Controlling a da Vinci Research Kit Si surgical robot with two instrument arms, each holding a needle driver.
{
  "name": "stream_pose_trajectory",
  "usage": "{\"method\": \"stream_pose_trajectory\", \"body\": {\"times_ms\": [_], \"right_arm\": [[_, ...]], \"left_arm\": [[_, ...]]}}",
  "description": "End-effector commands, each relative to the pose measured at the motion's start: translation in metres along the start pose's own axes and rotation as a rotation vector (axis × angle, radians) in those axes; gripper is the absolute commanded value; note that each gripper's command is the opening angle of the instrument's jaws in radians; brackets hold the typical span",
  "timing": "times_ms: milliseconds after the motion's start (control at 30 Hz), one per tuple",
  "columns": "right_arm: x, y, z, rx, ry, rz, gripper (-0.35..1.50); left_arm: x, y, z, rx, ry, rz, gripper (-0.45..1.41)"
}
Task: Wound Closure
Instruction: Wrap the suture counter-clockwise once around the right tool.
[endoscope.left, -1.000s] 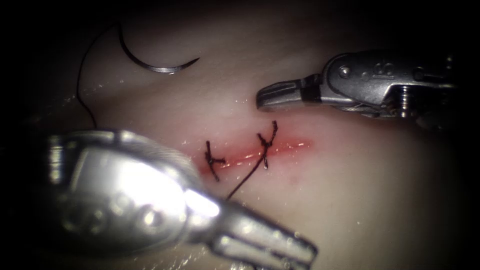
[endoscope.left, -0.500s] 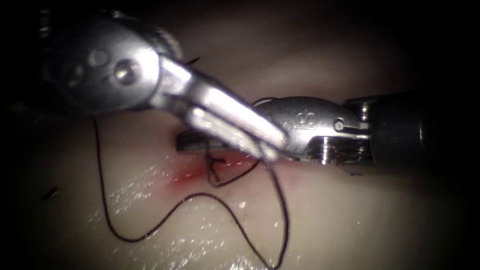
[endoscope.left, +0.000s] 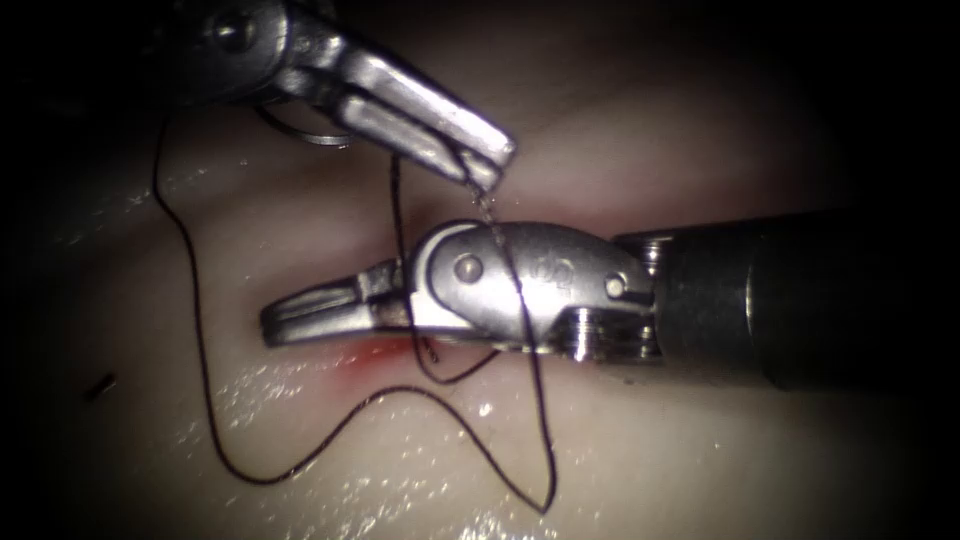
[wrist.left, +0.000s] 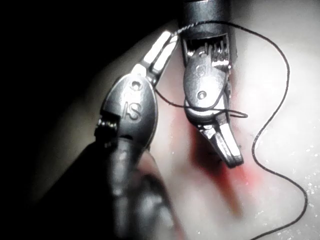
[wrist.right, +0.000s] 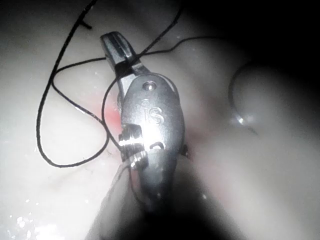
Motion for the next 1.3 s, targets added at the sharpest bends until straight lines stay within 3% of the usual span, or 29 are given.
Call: {"method": "stream_pose_trajectory", "body": {"times_ms": [33,300,500,867,1000,1067,1300], "right_arm": [[-0.0004,-0.0003,0.0002,0.011,0.045,0.014,-0.35],[0.0003,-0.0009,-0.0014,0.058,0.214,0.064,-0.35],[0.0013,-0.0004,-0.0029,0.022,0.269,0.083,-0.35],[0.0043,0.0004,-0.008,-0.138,0.28,0.152,-0.35],[0.0049,0.0004,-0.0087,-0.207,0.271,0.191,-0.35],[0.0051,0.0001,-0.0087,-0.309,0.253,0.278,-0.35],[0.005,-0.0006,-0.0084,-0.457,0.2,0.417,-0.35]], "left_arm": [[-0.001,0.0001,-0.0001,-0.005,0.01,-0.001,-0.45],[-0.0029,0.002,-0.002,-0.03,0.029,-0.039,-0.45],[-0.004,0.0039,-0.0028,-0.042,0.023,-0.074,-0.45],[-0.0057,0.0069,-0.0029,-0.027,0.006,-0.095,-0.45],[-0.0065,0.0071,-0.0022,-0.014,-0.019,-0.088,-0.45],[-0.0076,0.0071,-0.0007,0.027,-0.038,-0.085,-0.45],[-0.0097,0.0067,0.0021,0.157,-0.095,-0.074,-0.45]]}}
